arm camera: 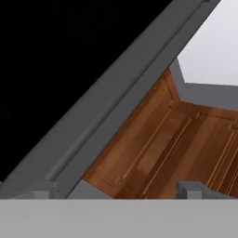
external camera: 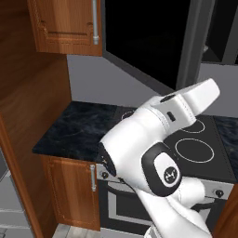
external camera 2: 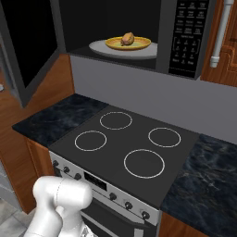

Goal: Transport the chicken drumstick from the fridge to the microwave and turn on the microwave.

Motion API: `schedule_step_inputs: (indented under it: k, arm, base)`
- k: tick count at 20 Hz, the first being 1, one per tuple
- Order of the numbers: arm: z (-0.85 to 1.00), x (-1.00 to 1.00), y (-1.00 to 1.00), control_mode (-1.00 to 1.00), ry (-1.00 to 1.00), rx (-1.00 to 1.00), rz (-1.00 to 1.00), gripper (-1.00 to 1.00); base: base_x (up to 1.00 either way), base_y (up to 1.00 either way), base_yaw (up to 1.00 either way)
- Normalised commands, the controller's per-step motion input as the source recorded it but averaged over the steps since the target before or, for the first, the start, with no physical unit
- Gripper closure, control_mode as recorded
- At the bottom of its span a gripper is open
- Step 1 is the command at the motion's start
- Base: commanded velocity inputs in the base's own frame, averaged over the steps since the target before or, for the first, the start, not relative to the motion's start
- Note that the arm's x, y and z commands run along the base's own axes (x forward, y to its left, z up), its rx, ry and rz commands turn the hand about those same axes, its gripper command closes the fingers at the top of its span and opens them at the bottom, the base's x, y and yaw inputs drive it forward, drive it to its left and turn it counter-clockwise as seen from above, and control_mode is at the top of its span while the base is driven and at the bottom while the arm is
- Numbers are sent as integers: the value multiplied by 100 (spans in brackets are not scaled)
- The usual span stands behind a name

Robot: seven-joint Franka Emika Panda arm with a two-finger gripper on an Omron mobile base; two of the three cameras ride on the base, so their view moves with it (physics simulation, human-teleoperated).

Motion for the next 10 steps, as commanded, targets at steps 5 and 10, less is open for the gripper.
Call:
schedule_step_inputs:
  k: [5, 10]
  arm:
    - [6, -10, -76, -100, -3, 4, 0, -100]
    - [3, -1, -69, -100, -2, 3, 0, -100]
  base:
    - [0, 0, 0]
    - [0, 0, 0]
